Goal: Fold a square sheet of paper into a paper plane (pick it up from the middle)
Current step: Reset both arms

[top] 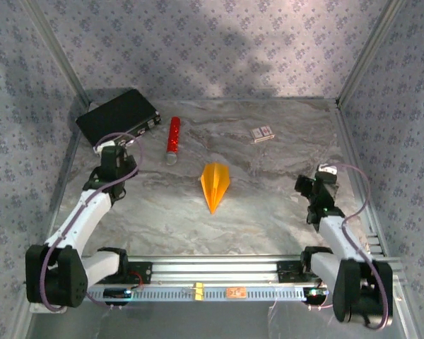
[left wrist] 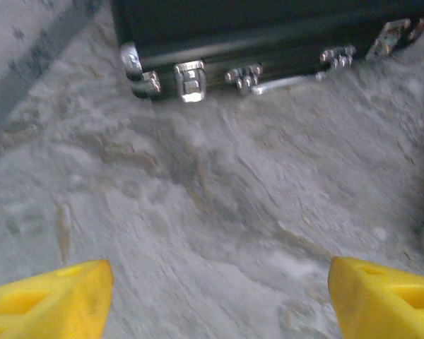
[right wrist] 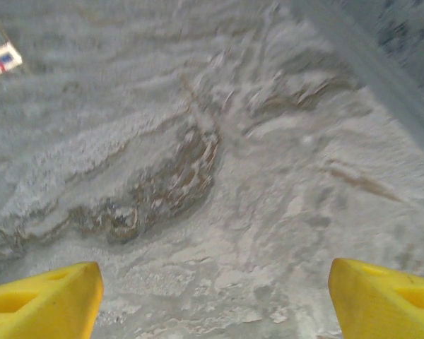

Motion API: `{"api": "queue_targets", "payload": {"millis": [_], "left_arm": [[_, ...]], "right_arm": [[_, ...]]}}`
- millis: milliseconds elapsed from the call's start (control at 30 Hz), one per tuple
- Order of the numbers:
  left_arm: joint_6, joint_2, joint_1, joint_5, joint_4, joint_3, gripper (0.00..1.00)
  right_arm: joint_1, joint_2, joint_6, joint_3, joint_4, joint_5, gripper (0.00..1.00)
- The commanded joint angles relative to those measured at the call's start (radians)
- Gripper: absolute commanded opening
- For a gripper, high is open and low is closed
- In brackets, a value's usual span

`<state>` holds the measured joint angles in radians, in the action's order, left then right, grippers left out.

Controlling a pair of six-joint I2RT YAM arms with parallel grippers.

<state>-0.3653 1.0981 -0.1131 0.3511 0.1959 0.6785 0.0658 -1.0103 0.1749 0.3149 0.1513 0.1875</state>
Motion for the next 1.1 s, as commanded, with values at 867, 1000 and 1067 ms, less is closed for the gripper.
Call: {"api": "queue_targets", "payload": {"millis": [867, 1000, 1067], "left_arm": [[0.311, 0.431, 0.119, -0.207, -1.001, -0.268, 0.83], [0.315, 0.430, 0.115, -0.199, -1.008, -0.269, 1.00], [0.314, 0.432, 0.114, -0.198, -1.013, -0.270, 1.00]], "right_arm": [[-0.032, -0.508, -0.203, 0.084, 0.632, -0.153, 0.99], [-0.036, -0.509, -0.203, 0.082, 0.636, -0.148, 0.99], [-0.036, -0.508, -0.205, 0.082, 0.637, -0.148, 0.99]]}}
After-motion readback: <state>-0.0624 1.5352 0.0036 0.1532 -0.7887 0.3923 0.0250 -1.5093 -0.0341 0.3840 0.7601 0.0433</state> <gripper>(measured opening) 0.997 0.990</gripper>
